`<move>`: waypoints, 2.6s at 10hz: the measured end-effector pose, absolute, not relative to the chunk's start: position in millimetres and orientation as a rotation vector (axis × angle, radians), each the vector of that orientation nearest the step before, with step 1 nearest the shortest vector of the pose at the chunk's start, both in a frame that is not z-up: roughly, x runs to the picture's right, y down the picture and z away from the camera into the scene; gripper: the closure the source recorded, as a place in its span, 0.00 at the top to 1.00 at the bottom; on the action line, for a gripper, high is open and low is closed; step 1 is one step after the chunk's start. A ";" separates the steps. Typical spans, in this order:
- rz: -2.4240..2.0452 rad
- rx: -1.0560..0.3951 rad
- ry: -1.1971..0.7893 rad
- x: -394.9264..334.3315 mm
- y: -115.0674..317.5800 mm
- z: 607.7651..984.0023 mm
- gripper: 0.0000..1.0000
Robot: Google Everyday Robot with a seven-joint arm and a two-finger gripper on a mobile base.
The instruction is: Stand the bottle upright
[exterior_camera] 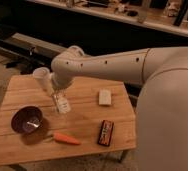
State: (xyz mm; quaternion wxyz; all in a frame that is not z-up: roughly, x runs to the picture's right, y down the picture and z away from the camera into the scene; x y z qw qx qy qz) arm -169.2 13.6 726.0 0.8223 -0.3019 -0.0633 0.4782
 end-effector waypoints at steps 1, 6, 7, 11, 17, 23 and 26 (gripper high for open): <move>1.000 -0.675 -0.142 -166.0 13.5 726.5 0.00; 0.871 -0.881 -0.198 -153.9 2.5 734.3 0.00; 0.818 -0.901 -0.211 -152.5 3.1 734.3 0.00; 0.613 -0.918 -0.306 -152.8 1.2 730.5 0.00; 0.296 -0.834 -0.406 -158.3 10.9 718.1 0.00; 0.398 -0.920 -0.720 -162.7 -10.9 698.5 0.00; 0.392 -0.977 -0.825 -131.0 -13.1 710.8 0.00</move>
